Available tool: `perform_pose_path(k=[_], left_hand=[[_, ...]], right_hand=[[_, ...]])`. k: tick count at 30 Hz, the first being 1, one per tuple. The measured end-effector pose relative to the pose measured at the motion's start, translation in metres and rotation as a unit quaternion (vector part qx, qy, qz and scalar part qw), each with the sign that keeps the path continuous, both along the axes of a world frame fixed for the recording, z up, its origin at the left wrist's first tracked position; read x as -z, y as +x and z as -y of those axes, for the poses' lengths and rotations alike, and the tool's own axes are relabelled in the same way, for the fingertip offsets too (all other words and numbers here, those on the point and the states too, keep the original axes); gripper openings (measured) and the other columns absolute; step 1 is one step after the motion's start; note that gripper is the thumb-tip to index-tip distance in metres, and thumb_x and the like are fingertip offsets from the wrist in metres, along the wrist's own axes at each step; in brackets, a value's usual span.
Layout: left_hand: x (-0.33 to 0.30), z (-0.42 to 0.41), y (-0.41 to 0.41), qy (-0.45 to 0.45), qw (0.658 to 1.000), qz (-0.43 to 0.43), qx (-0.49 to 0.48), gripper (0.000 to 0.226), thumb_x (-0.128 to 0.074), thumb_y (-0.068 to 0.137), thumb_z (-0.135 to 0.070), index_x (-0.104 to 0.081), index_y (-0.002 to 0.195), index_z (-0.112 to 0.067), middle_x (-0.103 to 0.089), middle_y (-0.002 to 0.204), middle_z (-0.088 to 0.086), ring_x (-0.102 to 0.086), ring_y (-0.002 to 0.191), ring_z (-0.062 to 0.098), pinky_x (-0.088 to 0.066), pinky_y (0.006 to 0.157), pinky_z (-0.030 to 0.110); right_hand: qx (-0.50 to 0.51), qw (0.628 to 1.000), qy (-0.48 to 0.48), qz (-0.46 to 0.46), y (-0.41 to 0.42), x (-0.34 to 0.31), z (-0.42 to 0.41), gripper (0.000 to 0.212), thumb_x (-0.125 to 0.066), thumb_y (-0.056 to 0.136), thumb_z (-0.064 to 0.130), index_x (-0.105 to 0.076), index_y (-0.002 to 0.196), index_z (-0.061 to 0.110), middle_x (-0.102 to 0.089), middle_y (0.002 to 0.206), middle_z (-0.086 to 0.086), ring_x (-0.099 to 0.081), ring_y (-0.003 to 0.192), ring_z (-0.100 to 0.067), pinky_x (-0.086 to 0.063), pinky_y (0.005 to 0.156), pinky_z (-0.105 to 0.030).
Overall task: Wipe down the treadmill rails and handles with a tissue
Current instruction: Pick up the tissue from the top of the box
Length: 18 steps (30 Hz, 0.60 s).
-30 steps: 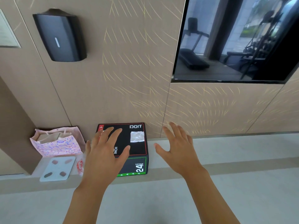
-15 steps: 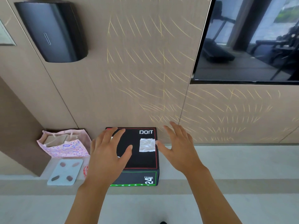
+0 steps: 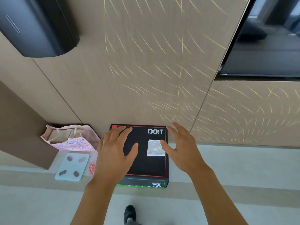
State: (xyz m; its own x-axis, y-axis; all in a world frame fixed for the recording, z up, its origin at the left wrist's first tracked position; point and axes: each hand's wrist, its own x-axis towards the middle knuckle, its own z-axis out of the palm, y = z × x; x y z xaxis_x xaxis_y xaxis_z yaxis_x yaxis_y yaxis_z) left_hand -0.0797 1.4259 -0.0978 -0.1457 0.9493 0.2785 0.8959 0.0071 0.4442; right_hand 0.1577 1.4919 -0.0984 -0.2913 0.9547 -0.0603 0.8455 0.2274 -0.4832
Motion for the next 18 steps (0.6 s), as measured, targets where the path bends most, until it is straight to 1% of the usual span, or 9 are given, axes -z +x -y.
perform_pose_path(k=[4,6,12,15,18], left_hand=[[0.027,-0.044,-0.022,-0.017,0.999,0.028,0.018,0.057,-0.050,0.094,-0.054,-0.061,0.142,-0.025,-0.058,0.147,-0.002,-0.051,0.138,0.027,-0.044,0.113,0.052],[0.040,-0.067,-0.037,-0.028,0.998,0.042,0.029,0.058,-0.049,0.094,-0.055,-0.061,0.143,-0.025,-0.058,0.147,-0.001,-0.051,0.138,0.026,-0.044,0.114,0.055],[0.079,-0.140,-0.081,-0.059,0.995,0.055,0.065,0.058,-0.047,0.096,-0.056,-0.060,0.143,-0.025,-0.061,0.145,-0.001,-0.054,0.135,0.026,-0.049,0.110,0.056],[0.109,-0.175,-0.100,-0.068,0.994,0.043,0.080,0.057,-0.047,0.096,-0.056,-0.060,0.142,-0.025,-0.061,0.144,-0.001,-0.055,0.135,0.026,-0.049,0.110,0.054],[0.144,-0.204,-0.109,-0.092,0.990,0.035,0.098,0.057,-0.046,0.097,-0.056,-0.059,0.144,-0.026,-0.060,0.147,-0.002,-0.053,0.138,0.025,-0.045,0.116,0.053]], right_hand=[[0.018,1.000,-0.023,-0.005,-0.024,0.021,-0.037,0.062,-0.046,0.105,0.059,-0.032,0.160,0.035,-0.024,0.170,0.012,-0.023,0.157,-0.015,-0.015,0.128,-0.037],[0.030,0.999,-0.037,0.000,-0.038,0.032,-0.053,0.064,-0.045,0.103,0.061,-0.032,0.160,0.036,-0.023,0.171,0.012,-0.024,0.157,-0.015,-0.015,0.128,-0.037],[0.072,0.995,-0.075,0.010,-0.083,0.069,-0.100,0.068,-0.036,0.100,0.067,-0.027,0.161,0.039,-0.018,0.172,0.014,-0.021,0.158,-0.014,-0.014,0.128,-0.036],[0.074,0.993,-0.090,0.022,-0.105,0.098,-0.128,0.065,-0.041,0.104,0.063,-0.024,0.162,0.041,-0.015,0.173,0.014,-0.019,0.159,-0.014,-0.015,0.128,-0.035],[0.079,0.992,-0.099,0.023,-0.114,0.135,-0.155,0.062,-0.044,0.105,0.061,-0.030,0.161,0.039,-0.020,0.172,0.012,-0.022,0.158,-0.014,-0.017,0.128,-0.035]])
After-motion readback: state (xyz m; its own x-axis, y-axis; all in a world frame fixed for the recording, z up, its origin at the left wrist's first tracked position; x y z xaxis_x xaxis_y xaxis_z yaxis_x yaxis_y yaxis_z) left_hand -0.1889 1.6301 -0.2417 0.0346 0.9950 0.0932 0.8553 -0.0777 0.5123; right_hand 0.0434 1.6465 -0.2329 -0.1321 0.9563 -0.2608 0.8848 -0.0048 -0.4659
